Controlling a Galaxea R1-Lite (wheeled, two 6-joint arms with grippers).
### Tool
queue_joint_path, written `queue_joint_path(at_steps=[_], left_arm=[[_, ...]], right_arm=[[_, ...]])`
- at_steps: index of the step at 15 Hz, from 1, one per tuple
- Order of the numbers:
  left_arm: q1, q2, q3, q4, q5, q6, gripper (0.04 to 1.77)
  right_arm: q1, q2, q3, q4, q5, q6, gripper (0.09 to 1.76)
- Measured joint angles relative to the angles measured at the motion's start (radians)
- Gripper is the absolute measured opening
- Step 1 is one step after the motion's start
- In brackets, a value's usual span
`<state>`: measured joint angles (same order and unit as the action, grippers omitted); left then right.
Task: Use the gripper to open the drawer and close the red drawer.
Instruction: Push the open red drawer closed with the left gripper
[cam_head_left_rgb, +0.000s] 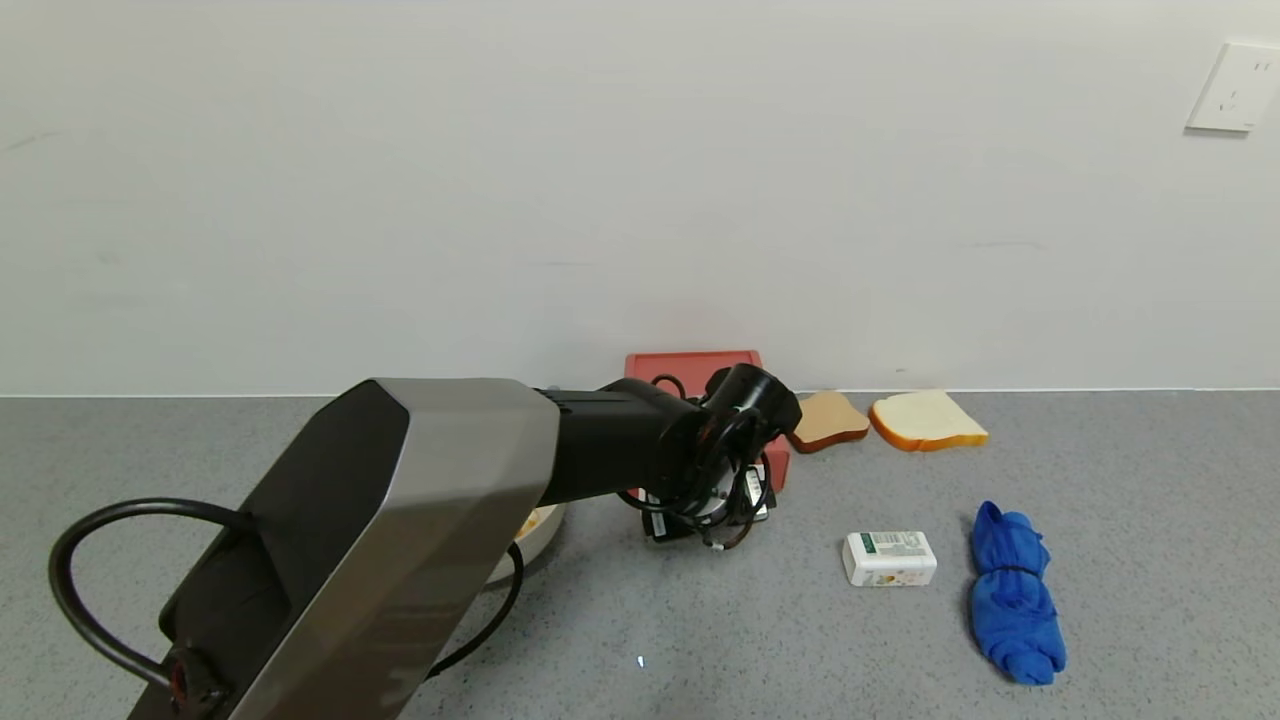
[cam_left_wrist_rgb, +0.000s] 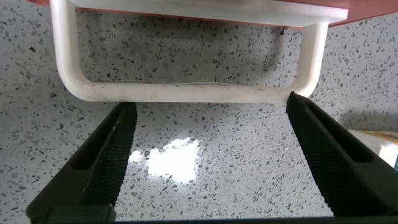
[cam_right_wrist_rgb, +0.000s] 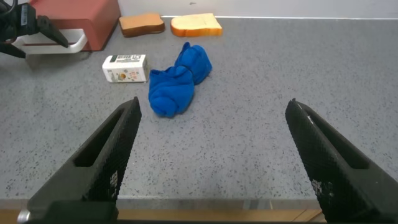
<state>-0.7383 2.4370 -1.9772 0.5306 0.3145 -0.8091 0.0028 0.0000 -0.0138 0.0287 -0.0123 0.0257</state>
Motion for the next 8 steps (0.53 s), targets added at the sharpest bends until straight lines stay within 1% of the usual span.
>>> queue_joint_path(at_steps=[2,4,8], left_arm=[[-0.003,-0.002,0.004,0.013,0.002,0.000,1.72],[-0.010,-0.010,0.009,0.054,0.002,0.000,1.72],[-0.025,-0.064,0.014,0.092,0.003,0.003,1.72]], right_arm=[[0.000,0.000,0.000,0.000,0.000,0.000,1.71],[0.000,0.000,0.000,0.000,0.000,0.000,1.71],[0.000,0.000,0.000,0.000,0.000,0.000,1.71]])
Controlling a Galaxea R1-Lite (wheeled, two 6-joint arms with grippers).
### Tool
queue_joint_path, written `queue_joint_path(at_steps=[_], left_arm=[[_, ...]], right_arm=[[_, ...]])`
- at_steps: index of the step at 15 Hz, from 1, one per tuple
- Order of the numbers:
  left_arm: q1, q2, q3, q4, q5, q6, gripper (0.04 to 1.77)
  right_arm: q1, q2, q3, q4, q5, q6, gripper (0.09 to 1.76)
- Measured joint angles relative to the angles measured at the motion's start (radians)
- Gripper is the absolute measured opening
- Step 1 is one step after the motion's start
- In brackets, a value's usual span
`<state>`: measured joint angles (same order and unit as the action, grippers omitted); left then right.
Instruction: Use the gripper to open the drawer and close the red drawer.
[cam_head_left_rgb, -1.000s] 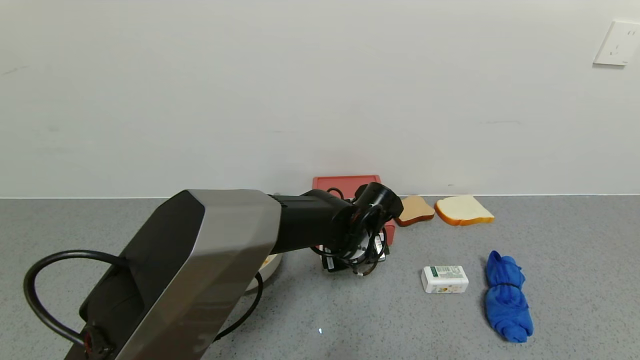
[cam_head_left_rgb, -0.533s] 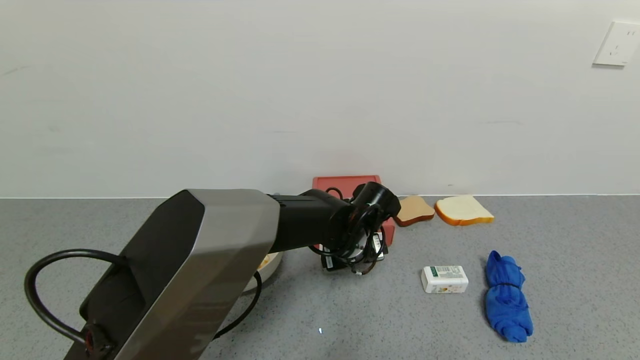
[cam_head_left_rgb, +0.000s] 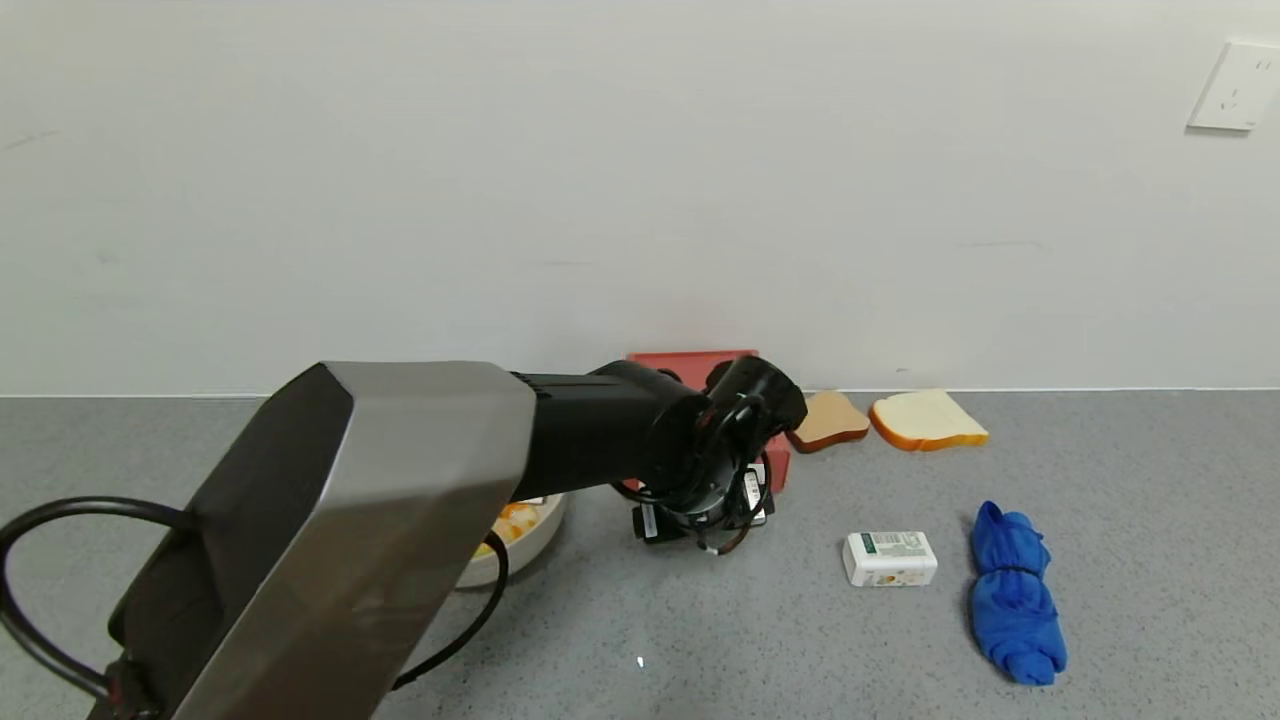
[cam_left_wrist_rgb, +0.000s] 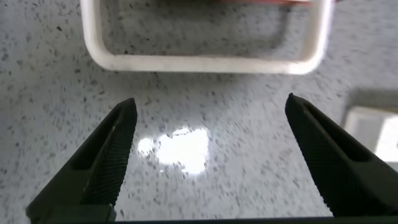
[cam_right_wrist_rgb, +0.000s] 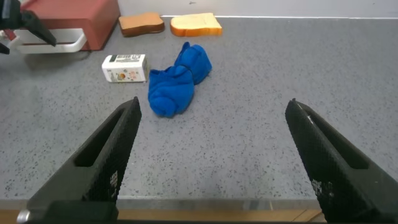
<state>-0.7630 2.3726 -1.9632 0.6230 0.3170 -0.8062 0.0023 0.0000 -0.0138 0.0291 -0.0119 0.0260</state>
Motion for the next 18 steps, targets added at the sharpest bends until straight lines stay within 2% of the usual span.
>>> queue_joint_path(at_steps=[3,7,11,13,15,18], left_arm=[[-0.004,-0.070,0.007,0.058,0.001,0.036,1.72],[-0.004,-0.183,0.060,0.061,-0.025,0.116,1.72],[0.005,-0.340,0.171,0.042,-0.135,0.226,1.72],[0.017,-0.424,0.233,-0.004,-0.190,0.267,1.72],[0.034,-0.520,0.317,-0.066,-0.237,0.329,1.72],[0.076,-0.694,0.499,-0.177,-0.314,0.459,1.72]], right_arm=[[0.000,0.000,0.000,0.000,0.000,0.000,1.71],[0.000,0.000,0.000,0.000,0.000,0.000,1.71],[0.000,0.000,0.000,0.000,0.000,0.000,1.71],[0.000,0.000,0.000,0.000,0.000,0.000,1.71],[0.000,0.000,0.000,-0.002,0.000,0.000,1.71],[0.000,0.000,0.000,-0.003,0.000,0.000,1.71]])
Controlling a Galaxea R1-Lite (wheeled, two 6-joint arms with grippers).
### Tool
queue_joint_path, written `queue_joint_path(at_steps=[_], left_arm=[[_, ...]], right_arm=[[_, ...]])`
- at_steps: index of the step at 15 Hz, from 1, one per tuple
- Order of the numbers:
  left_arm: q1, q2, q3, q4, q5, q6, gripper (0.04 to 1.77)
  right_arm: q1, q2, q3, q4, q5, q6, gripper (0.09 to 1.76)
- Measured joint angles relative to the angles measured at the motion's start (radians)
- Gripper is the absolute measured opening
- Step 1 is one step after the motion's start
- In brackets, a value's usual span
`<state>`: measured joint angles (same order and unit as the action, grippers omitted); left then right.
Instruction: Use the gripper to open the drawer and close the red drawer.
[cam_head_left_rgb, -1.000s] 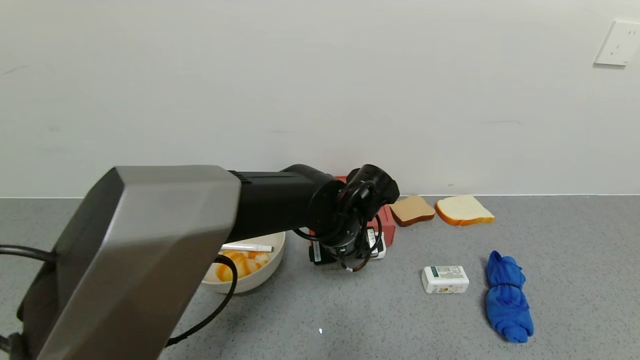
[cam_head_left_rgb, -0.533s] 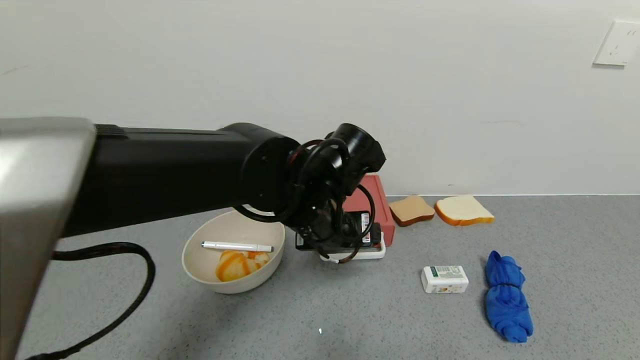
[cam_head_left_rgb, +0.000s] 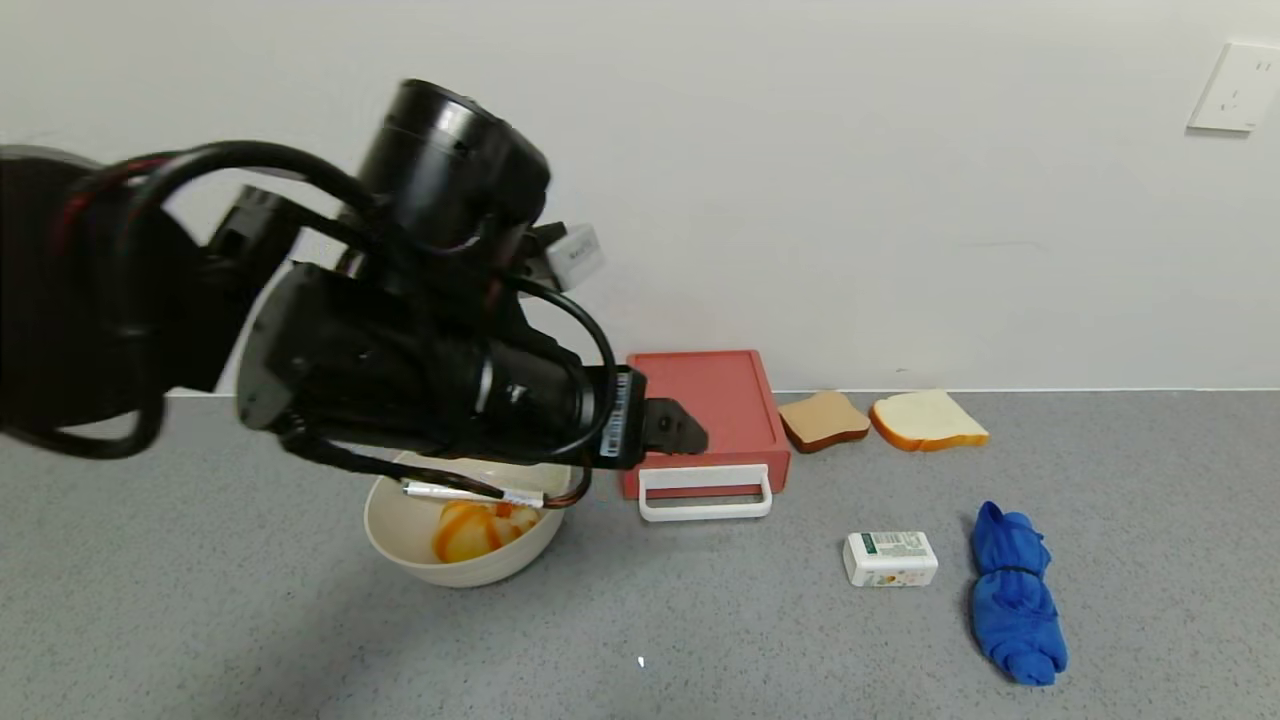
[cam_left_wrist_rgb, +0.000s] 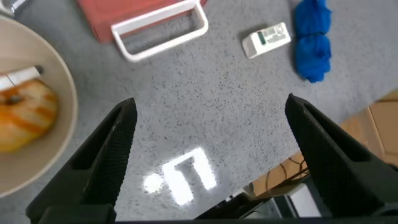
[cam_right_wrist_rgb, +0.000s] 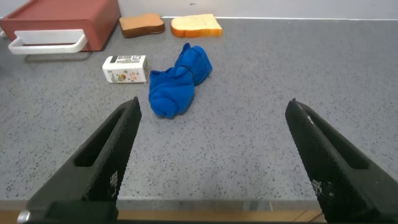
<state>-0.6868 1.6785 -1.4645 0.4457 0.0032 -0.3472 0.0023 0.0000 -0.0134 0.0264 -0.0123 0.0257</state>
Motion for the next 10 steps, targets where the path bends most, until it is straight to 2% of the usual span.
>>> queue_joint_path(at_steps=[4,7,8,10], left_arm=[[0.084,-0.232,0.267,-0.172,-0.096,0.143,1.72],[0.197,-0.389,0.442,-0.284,-0.199,0.310,1.72],[0.240,-0.437,0.484,-0.302,-0.231,0.362,1.72],[0.294,-0.503,0.534,-0.319,-0.248,0.429,1.72]], right_arm=[[-0.001,0.000,0.001,-0.001,0.000,0.000,1.71],[-0.001,0.000,0.001,-0.002,0.000,-0.001,1.71],[-0.001,0.000,0.001,-0.002,0.000,-0.001,1.71],[-0.001,0.000,0.001,-0.002,0.000,-0.001,1.71]])
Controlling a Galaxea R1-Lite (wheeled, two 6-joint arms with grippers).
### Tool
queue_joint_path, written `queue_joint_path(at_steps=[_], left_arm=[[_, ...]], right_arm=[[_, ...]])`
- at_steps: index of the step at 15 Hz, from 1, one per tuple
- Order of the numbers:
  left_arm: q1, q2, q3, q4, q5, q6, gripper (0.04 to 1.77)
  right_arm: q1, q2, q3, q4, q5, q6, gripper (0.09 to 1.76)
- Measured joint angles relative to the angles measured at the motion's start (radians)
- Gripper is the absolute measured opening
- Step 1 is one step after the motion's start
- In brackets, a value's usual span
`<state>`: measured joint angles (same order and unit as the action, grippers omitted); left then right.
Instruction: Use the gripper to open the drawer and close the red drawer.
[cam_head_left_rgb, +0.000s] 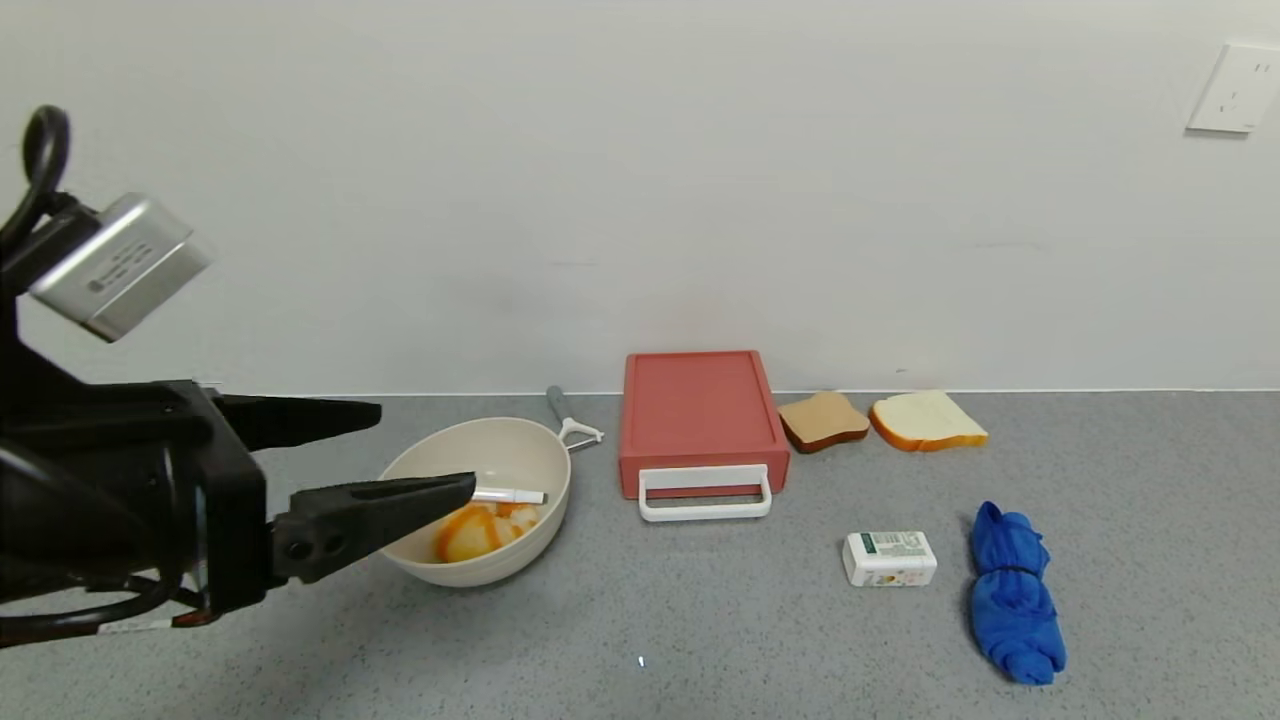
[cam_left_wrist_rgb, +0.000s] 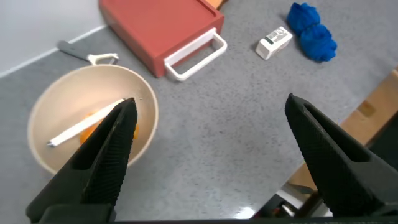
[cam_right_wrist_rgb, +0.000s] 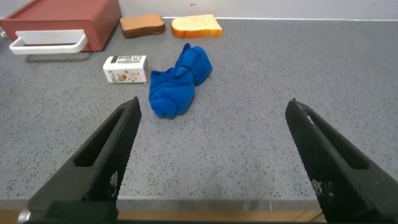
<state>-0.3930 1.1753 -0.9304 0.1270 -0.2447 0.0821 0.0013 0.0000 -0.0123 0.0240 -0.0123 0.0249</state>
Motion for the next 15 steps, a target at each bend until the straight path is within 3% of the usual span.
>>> queue_joint_path(at_steps=[6,15], left_arm=[[0.060,-0.110,0.016,0.013,0.023,0.030,1.72],[0.325,-0.375,0.173,0.024,0.029,0.029,1.72]], right_arm=[[0.000,0.000,0.000,0.000,0.000,0.000,1.71],[0.000,0.000,0.000,0.000,0.000,0.000,1.71]])
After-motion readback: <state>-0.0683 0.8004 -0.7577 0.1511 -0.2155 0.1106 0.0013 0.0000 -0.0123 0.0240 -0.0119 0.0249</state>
